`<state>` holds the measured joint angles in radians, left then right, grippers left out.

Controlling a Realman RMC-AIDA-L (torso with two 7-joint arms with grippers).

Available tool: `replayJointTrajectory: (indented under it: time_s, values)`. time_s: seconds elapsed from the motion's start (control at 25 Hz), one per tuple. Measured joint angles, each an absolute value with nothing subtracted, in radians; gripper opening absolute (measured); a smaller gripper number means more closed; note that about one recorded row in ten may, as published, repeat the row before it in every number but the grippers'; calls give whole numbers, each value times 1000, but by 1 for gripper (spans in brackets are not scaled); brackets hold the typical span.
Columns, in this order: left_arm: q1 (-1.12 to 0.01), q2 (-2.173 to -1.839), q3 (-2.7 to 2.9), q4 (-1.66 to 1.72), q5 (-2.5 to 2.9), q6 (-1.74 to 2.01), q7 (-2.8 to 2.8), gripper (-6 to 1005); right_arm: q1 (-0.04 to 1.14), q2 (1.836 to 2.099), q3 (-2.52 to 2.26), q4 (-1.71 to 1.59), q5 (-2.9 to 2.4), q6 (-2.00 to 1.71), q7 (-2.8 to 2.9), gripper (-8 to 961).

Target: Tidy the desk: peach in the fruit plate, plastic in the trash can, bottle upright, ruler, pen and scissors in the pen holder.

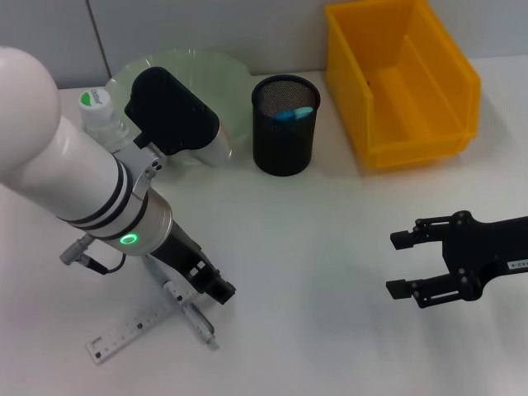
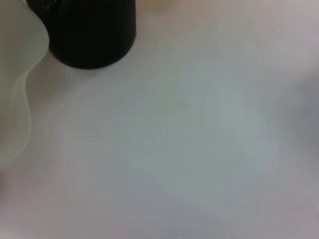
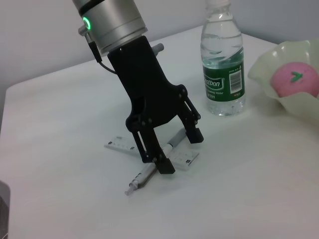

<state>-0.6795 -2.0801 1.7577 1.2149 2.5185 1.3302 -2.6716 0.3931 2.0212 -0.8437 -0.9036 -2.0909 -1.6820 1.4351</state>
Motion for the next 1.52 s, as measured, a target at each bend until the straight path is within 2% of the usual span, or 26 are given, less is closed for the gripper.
replayJointTrajectory:
  time_s: [0.84,1.28,1.52]
  values:
    - [-691,-2080,1769,1179,2519,1328,-2662,835,387,2027,-844,-904,-2091,-1677,1430,776]
    - [-694,-2080,1770,1173,2519,1328,-2651,680,386,2032,-840,-904,-2091,-1677,1430,777]
    - [-694,-2080,1770,1170,2519,1327,-2648,675,388,2035,-839,-903,-2091,-1677,1430,776]
